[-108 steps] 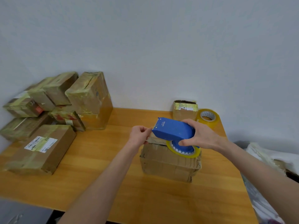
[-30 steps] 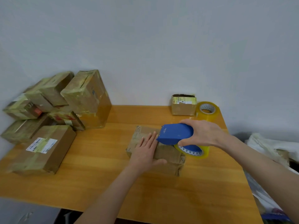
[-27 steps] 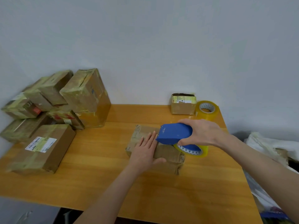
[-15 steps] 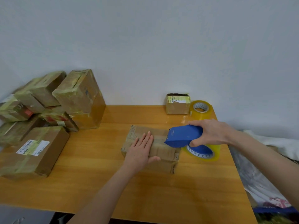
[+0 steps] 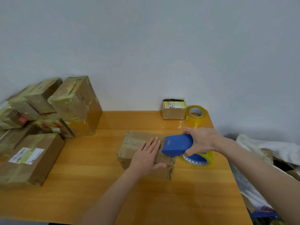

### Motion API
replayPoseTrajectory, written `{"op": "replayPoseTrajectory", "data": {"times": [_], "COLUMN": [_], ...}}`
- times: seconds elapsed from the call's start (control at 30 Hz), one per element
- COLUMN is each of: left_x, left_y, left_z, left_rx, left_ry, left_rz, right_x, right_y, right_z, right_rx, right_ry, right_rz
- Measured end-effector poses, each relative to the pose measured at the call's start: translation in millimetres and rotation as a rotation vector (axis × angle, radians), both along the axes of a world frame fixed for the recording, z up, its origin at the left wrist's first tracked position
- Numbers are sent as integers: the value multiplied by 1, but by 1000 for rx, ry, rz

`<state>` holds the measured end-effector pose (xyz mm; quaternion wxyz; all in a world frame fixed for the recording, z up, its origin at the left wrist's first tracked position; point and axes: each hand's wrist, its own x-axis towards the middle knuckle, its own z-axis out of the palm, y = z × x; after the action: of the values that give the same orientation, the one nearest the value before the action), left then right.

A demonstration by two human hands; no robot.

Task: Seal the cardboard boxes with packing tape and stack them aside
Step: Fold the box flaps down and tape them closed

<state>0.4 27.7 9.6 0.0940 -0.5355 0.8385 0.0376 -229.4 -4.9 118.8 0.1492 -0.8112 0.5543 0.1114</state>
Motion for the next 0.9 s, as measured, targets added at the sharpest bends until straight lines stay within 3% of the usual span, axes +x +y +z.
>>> {"op": "replayPoseTrajectory", "data": {"times": [0.47, 0.73, 0.9], "left_x": [6, 7, 6], "left_y": [-2, -2, 0], "left_z": [-7, -10, -8], "left_rx": [1, -6, -1], "left_ry": [-32, -14, 10], "left_rz": [0, -15, -46], "right_x": [-29, -44, -39], "right_y": [13, 19, 21], "right_z": [-7, -21, -34], "right_rx": [133, 205, 127], "right_ry": [-292, -200, -130], "right_rz": [-96, -155, -137]}}
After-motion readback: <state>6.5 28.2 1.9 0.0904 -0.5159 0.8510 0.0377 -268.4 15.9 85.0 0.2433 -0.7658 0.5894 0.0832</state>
